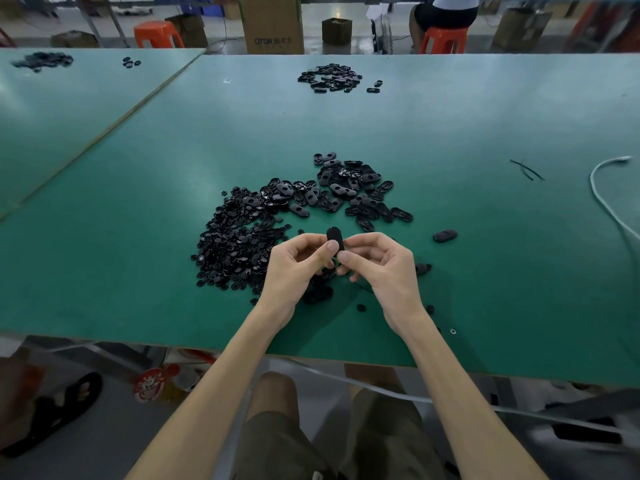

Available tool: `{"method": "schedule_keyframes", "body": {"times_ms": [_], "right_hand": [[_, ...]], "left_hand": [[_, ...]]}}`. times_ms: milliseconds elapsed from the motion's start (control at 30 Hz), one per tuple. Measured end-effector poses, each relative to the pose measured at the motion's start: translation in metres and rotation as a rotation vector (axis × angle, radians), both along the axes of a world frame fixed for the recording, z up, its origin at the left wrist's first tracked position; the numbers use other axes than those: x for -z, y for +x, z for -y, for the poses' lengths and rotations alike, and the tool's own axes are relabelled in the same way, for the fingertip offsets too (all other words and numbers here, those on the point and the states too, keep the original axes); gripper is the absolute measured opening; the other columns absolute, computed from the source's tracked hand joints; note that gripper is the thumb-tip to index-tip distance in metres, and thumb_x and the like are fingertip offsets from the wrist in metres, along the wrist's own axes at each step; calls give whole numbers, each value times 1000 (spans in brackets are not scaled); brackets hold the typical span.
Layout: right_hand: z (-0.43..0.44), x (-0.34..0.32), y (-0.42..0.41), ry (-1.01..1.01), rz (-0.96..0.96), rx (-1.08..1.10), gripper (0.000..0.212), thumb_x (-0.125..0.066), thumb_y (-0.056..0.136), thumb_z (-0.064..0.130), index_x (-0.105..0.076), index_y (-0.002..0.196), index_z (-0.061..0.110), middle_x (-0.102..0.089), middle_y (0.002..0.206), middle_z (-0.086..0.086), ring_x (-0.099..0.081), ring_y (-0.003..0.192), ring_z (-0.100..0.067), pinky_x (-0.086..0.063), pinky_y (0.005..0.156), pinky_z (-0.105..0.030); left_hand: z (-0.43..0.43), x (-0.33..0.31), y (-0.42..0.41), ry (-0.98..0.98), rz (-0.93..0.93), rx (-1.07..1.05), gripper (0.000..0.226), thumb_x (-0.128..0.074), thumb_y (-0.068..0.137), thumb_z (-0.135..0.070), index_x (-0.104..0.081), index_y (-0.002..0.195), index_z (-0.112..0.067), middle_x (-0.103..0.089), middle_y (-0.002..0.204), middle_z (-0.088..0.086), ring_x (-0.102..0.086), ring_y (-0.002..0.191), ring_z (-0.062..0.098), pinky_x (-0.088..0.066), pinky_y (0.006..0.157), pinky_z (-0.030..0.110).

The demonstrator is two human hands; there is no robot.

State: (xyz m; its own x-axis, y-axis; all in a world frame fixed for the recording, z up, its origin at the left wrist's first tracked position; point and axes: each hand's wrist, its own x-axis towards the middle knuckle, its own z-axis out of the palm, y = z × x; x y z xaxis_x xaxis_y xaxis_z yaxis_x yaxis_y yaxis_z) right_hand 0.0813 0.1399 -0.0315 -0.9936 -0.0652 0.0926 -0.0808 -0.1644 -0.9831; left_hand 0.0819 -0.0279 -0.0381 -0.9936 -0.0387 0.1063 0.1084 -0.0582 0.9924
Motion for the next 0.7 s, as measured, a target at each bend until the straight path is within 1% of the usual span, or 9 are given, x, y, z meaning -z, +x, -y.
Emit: {"method": "schedule_keyframes", "body": {"times_ms": [133,200,333,433,500,600,667,700], "right_hand": [[0,0,0,20,-4,-7,22,-86,84,8,-73,101,8,-79,85,-8,-75,70,-20,-57,60,-24],[0,0,0,34,-12,-14,22,-86,84,10,-73,101,9,-80,84,-5,-75,70,-17,-56,60,-21],[1,-1,1,25,-32,-5,24,-87,84,15,-73,103,12,-80,90,0,-76,77,-12,-54,63,-15],[0,1,0,30,-41,49,15,-80,92,19,-75,106,17,-78,91,4,-70,73,-7,-50,63,-14],[-1,3,-2,30,-38,81,13,-75,97,21,-77,109,21,-73,89,6,-64,69,-6,-48,62,-16],[0,4,-2,41,-46,70,11,-73,98,18,-79,107,21,-74,84,8,-63,68,-2,-49,64,-14],[1,4,-2,37,-38,65,11,-73,97,12,-80,102,19,-77,87,5,-66,75,-5,-52,70,-16],[1,4,-2,39,-37,66,11,-73,97,10,-80,101,18,-77,87,5,-67,77,-5,-52,71,-17]], "left_hand": [[0,0,1,19,3,0,31,-77,85,-40,-78,99,-11,-71,74,-1,-62,68,8,-49,66,17],[0,0,0,20,6,6,31,-75,89,-36,-77,101,-8,-71,75,1,-62,69,8,-49,67,17],[0,0,-1,1,12,18,19,-72,96,-26,-76,102,-8,-74,78,0,-65,71,6,-50,69,16],[-1,-1,0,-23,0,31,14,-69,98,-21,-75,102,-9,-78,88,1,-69,76,5,-51,73,16],[-2,-3,1,-32,-9,63,12,-70,97,-18,-73,102,-7,-78,89,4,-70,77,9,-52,73,19],[-4,-4,2,-98,-17,147,13,-71,96,-16,-73,103,-5,-76,89,12,-67,74,16,-53,75,23],[-5,-4,3,-123,-14,149,12,-71,97,-17,-75,103,-7,-76,87,7,-64,71,14,-53,74,22],[-5,-4,3,-121,-10,137,13,-71,97,-19,-76,102,-8,-76,86,5,-63,71,13,-52,74,22]]}}
